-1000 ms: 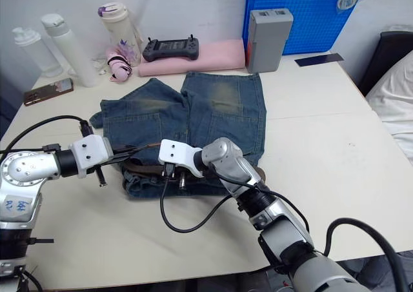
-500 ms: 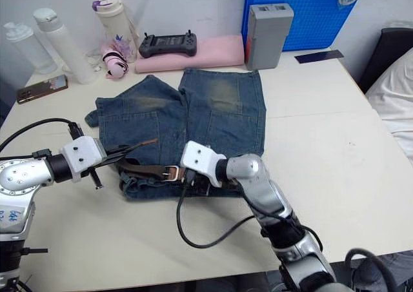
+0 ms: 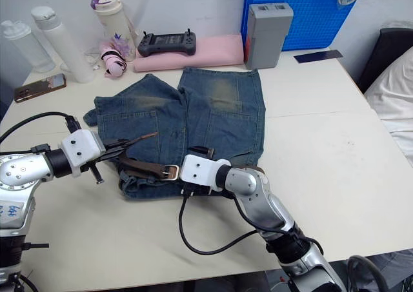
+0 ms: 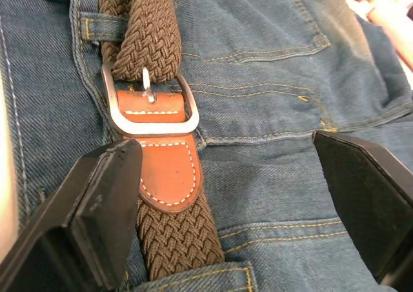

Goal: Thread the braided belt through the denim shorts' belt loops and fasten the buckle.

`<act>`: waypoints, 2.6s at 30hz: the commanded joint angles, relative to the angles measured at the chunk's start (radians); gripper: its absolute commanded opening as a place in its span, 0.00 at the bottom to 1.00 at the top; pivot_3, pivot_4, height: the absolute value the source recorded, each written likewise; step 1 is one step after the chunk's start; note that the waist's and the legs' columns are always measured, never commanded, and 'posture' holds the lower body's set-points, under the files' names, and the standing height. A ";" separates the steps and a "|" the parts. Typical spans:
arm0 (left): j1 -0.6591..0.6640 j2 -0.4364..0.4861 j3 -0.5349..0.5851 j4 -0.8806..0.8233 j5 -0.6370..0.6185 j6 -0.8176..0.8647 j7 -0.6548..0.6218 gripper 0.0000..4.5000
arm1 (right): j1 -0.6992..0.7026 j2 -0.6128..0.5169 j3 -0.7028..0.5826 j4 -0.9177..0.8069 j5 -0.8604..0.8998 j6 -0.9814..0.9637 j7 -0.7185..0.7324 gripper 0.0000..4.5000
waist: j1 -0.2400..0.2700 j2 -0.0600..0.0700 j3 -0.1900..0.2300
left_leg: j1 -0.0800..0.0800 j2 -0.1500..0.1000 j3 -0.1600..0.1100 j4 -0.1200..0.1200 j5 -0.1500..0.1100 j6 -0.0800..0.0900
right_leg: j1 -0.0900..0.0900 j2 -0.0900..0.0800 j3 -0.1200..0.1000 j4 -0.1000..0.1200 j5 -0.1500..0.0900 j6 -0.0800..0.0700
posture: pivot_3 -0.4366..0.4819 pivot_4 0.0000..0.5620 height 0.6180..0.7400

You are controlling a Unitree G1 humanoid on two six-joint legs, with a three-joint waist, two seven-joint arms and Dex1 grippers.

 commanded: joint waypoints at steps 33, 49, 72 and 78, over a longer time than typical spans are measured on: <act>-0.117 0.042 0.012 0.092 -0.031 -0.017 0.009 0.00 | 0.053 -0.131 0.048 -0.121 -0.059 -0.106 -0.025 0.99 | 0.000 -0.003 0.001 | 0.000 0.001 0.008 0.002 0.000 0.000 | 0.000 0.001 0.000 0.001 0.000 0.000 | 0.48 0.27 1.00; -0.096 0.032 -0.002 0.058 -0.036 -0.011 0.014 0.00 | 0.024 -0.087 0.084 -0.075 -0.169 -0.117 -0.088 0.81 | 0.000 -0.003 0.002 | 0.000 0.000 0.008 0.004 0.000 0.000 | 0.000 0.000 0.000 0.003 0.000 0.000 | 0.48 0.27 1.00; -0.022 0.067 -0.087 0.109 -0.011 -0.181 -0.108 0.00 | -0.052 -0.062 0.054 -0.006 -0.161 -0.191 -0.130 0.01 | 0.000 -0.003 0.002 | 0.000 0.000 0.009 0.010 -0.001 0.001 | 0.000 0.000 0.001 0.007 0.000 0.000 | 0.48 0.27 1.00; -0.048 0.080 -0.098 0.146 -0.010 -0.202 -0.114 0.00 | -0.038 -0.053 0.048 -0.017 -0.158 -0.191 -0.138 0.01 | 0.000 -0.003 0.002 | 0.000 0.000 0.009 0.010 -0.001 0.002 | 0.000 0.000 0.001 0.007 0.000 0.000 | 0.48 0.27 1.00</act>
